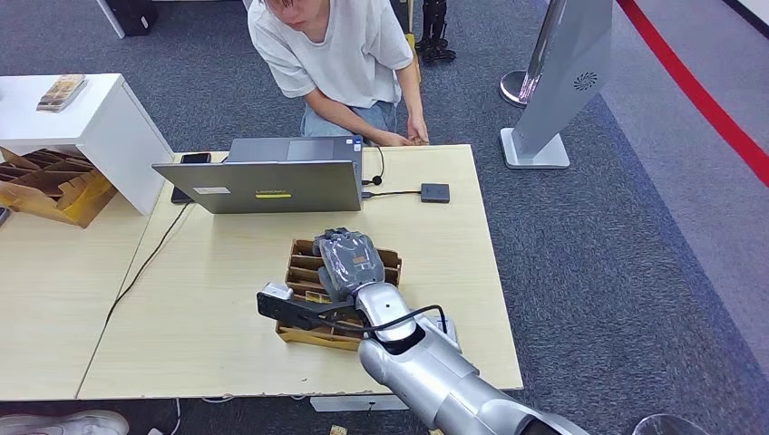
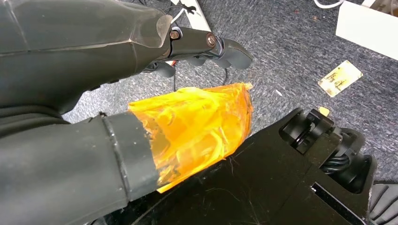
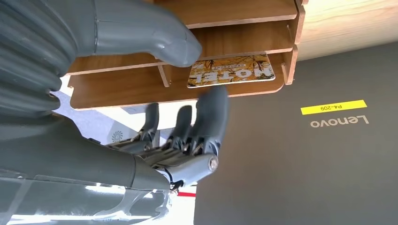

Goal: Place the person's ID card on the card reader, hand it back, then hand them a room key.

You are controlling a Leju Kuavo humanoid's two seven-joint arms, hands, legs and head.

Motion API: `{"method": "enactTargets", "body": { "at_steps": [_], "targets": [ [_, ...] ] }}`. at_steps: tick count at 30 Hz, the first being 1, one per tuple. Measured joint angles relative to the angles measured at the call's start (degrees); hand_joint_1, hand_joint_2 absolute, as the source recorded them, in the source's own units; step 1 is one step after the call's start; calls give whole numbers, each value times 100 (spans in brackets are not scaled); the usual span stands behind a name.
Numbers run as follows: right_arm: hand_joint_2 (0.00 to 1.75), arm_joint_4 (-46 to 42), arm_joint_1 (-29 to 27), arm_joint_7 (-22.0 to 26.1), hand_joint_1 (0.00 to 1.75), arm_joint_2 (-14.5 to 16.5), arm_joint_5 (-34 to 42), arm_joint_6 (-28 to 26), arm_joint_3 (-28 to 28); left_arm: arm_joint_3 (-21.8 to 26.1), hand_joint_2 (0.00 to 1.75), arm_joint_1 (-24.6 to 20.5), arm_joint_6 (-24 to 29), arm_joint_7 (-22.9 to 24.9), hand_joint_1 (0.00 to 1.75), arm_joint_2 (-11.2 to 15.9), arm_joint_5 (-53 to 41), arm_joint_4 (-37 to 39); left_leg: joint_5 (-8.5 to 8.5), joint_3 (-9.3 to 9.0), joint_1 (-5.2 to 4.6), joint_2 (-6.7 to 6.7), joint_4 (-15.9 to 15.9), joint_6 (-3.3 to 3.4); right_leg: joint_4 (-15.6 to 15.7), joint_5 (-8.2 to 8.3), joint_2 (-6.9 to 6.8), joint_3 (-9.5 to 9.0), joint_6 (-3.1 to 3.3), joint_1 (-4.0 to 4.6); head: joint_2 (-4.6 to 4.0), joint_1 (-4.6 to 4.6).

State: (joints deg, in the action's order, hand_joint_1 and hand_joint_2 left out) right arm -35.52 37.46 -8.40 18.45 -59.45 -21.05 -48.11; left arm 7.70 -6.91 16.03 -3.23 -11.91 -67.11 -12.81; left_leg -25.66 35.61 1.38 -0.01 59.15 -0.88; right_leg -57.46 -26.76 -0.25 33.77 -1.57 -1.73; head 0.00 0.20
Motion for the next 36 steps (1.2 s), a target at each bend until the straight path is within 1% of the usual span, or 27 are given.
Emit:
{"method": "enactTargets", "body": {
  "at_steps": [4, 8, 14, 17, 18, 21, 22, 30, 36],
  "targets": [
    [175, 11, 10, 1, 103, 0, 2, 0, 4, -10, 0, 0, 0, 0, 0, 0, 1, 0, 0, 0, 0, 0, 0, 0, 0, 0, 0, 0, 0, 0, 0, 0],
    [175, 12, 15, 1, 126, 0, 2, 0, 4, -38, 0, 0, -1, 0, 0, 0, 4, 0, 0, 0, 0, 0, 0, 0, 0, 0, 0, 0, 0, 0, 0, 0],
    [175, 13, 24, 1, 126, 0, 7, -3, 16, -72, 0, 0, 0, 0, 0, 0, 6, 0, 0, 0, 0, 0, 0, 0, 0, 0, 0, 0, 0, 0, 0, 0],
    [175, 13, 25, 1, 132, 0, 9, -11, 27, -82, 0, 0, -1, -2, 0, 0, 14, 0, 0, 0, 0, 0, 0, 0, 0, 0, 0, 0, 0, 0, 0, 0],
    [175, 13, 25, 2, 137, 0, 10, -16, 29, -84, 0, 0, -1, -2, 0, 0, 18, 0, 0, 0, 0, 0, 0, 0, 0, 0, 0, 0, 0, 0, 0, 0],
    [175, 13, 24, 6, 166, 0, 9, -44, 35, -85, 0, 0, 1, -2, 0, -2, 25, 0, 0, 0, 0, 0, 0, 0, 0, 0, 0, 0, 0, 0, 0, 0],
    [175, 13, 24, 7, 173, 0, 8, -56, 37, -86, 0, 0, 3, -2, 0, -2, 25, 0, 0, 0, 0, 0, 0, 0, 0, 0, 0, 0, 0, 0, 0, 0],
    [175, 13, 18, 57, 175, -1, 25, -139, 75, -87, 0, 0, 8, -7, 0, -2, 43, 0, 0, 0, 0, 0, 0, 0, 0, 0, 0, 1, 0, 0, 0, 0],
    [175, -78, -5, 161, 175, -29, 80, -361, 152, -92, 0, 2, 34, -17, 0, -2, 95, 0, 0, 0, 0, 0, 0, 0, 0, 0, 1, 2, 0, 0, 0, 0]
  ]
}}
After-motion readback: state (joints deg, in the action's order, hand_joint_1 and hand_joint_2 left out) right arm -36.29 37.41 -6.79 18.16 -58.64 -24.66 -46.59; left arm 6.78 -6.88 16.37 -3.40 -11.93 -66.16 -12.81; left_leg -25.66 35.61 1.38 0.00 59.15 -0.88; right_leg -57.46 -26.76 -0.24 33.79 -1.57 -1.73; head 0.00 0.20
